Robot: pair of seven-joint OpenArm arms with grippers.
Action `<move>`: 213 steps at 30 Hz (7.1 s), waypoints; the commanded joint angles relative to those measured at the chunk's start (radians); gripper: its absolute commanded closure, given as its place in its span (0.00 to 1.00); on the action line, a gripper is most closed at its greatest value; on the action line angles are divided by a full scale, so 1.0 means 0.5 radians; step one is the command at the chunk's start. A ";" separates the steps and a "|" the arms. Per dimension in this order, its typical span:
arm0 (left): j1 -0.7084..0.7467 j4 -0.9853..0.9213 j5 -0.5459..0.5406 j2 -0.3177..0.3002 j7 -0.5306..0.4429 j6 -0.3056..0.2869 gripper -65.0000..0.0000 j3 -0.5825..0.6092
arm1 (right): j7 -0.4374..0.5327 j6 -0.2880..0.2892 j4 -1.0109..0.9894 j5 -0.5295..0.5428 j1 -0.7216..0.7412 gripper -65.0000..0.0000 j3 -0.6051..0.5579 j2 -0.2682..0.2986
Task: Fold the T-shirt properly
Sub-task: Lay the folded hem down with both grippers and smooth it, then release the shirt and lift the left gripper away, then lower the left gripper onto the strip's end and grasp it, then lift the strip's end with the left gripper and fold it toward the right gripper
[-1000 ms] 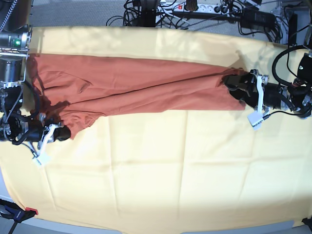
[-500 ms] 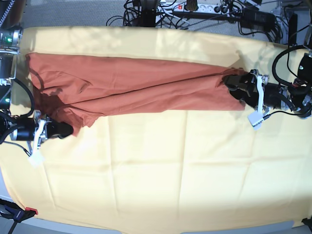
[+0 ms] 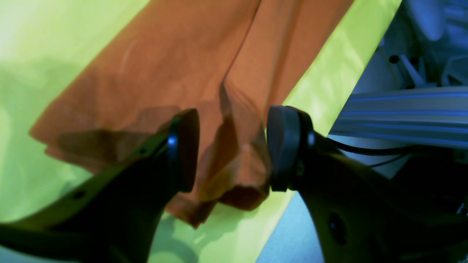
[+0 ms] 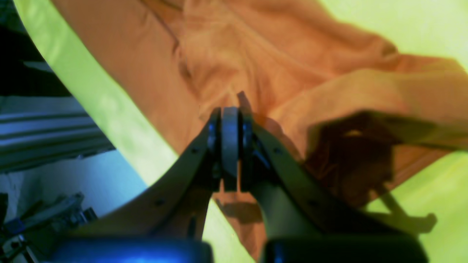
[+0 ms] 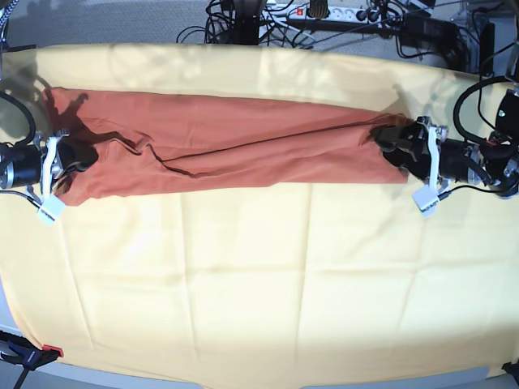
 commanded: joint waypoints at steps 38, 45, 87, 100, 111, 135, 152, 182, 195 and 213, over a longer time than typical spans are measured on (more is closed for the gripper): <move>-0.225 0.015 -0.042 -0.204 0.008 -0.012 0.51 -0.387 | 0.020 0.001 0.275 0.048 -0.179 0.84 0.023 0.221; -0.095 -0.198 -0.043 -0.107 0.008 0.021 0.51 -1.069 | 0.117 0.001 0.275 -0.538 -0.189 1.00 0.023 -0.132; 0.625 -0.571 -0.112 0.801 0.008 -0.012 0.51 -1.210 | 0.576 -0.409 0.275 -1.663 -0.436 1.00 0.023 -0.437; 0.624 -0.571 -0.112 0.781 0.016 -0.012 0.57 -1.188 | 0.568 -0.415 0.275 -1.663 -0.431 1.00 0.023 -0.433; 0.626 -0.562 -0.112 0.640 0.053 -0.012 0.47 -1.624 | 0.539 -0.415 0.275 -1.662 -0.431 1.00 0.023 -0.433; 0.613 -0.562 0.247 0.566 -0.028 0.153 0.47 -1.176 | 0.537 -0.401 0.275 -1.598 -0.410 1.00 0.023 -0.434; 0.555 -0.559 0.569 0.464 -0.067 0.369 0.47 -1.177 | 0.531 -0.401 0.276 -1.604 -0.409 1.00 0.023 -0.435; 0.515 -0.558 0.206 0.531 0.053 0.231 0.47 -0.848 | 0.518 -0.401 0.276 -1.604 -0.410 1.00 0.023 -0.435; 0.502 -0.558 0.237 0.648 0.047 0.239 1.00 -0.855 | 0.517 -0.401 0.276 -1.604 -0.410 1.00 0.023 -0.434; 0.481 -0.230 0.058 0.528 0.108 0.254 1.00 -1.040 | 0.524 -0.401 0.275 -1.612 -0.410 1.00 0.023 -0.434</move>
